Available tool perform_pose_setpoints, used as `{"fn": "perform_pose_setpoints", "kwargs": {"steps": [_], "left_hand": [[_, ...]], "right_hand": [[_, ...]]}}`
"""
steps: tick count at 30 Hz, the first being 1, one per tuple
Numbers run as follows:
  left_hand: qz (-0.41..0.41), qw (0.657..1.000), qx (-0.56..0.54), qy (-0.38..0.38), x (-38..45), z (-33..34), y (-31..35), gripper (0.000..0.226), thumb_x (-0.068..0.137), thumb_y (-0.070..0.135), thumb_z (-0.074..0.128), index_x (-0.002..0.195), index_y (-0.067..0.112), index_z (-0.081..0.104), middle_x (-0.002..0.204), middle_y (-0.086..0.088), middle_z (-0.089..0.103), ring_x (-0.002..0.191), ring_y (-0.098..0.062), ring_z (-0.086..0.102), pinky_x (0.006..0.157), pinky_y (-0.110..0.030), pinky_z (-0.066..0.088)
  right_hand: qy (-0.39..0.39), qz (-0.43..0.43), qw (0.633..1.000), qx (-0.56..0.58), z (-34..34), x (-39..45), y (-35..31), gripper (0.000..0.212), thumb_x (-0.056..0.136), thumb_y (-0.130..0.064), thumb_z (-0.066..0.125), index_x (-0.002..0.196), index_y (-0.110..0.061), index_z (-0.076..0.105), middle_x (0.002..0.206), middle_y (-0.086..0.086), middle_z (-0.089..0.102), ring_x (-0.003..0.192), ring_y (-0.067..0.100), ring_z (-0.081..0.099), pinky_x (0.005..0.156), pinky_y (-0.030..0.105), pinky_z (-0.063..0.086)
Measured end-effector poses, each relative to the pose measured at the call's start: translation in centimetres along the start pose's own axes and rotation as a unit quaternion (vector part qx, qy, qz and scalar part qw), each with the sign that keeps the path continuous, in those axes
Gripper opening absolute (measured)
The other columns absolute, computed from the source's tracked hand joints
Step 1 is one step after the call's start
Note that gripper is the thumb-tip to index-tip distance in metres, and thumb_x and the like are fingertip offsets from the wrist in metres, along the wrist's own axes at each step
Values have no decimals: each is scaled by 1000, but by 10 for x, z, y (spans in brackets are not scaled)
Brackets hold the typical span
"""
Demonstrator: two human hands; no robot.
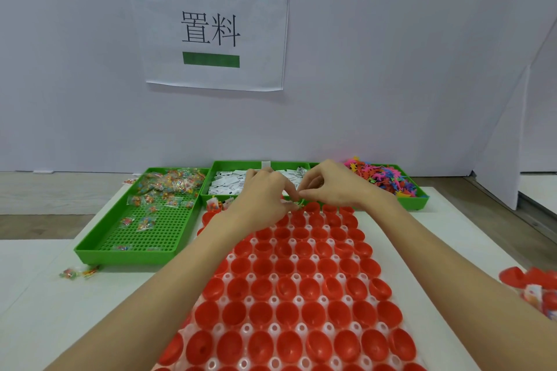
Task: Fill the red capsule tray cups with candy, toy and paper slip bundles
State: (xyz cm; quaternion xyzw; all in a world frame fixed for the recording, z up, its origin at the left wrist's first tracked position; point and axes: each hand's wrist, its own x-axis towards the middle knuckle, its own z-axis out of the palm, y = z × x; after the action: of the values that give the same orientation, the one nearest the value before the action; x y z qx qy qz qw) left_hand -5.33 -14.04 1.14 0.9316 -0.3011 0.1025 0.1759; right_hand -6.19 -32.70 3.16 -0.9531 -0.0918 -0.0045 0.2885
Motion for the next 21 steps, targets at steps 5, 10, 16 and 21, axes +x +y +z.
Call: {"fn": "perform_pose_setpoints", "kwargs": {"steps": [5,10,16,21], "left_hand": [[-43,998,-40,27,-3,-12,-8,27,97,7,62,105,28,78,121,4,72,122,-22,55,108,-44,38],[-50,997,-23,48,-13,-10,-14,39,91,-3,57,103,25,79,125,5,70,122,-24,49,104,-43,38],[-40,997,-36,59,-20,-12,-15,36,91,-3,59,99,25,81,126,5,69,118,-23,50,102,-42,39],[-55,992,-67,95,-29,-26,-20,42,94,-7,51,96,24,81,120,1,71,119,-21,54,101,-38,43]], "right_hand": [[14,-20,1000,-4,7,2,-2,3,88,-27,78,86,-25,79,82,-7,76,79,5,72,79,32,61],[-8,-21,999,-27,15,4,-6,5,83,-21,82,80,-22,78,79,-5,76,77,7,73,74,26,59],[-4,-24,996,-86,20,7,-14,7,83,-10,77,84,-17,79,79,-3,74,74,4,69,67,17,54],[4,-9,998,-62,16,6,-13,9,91,-24,73,91,-18,79,85,-3,76,77,1,69,64,12,49]]}}
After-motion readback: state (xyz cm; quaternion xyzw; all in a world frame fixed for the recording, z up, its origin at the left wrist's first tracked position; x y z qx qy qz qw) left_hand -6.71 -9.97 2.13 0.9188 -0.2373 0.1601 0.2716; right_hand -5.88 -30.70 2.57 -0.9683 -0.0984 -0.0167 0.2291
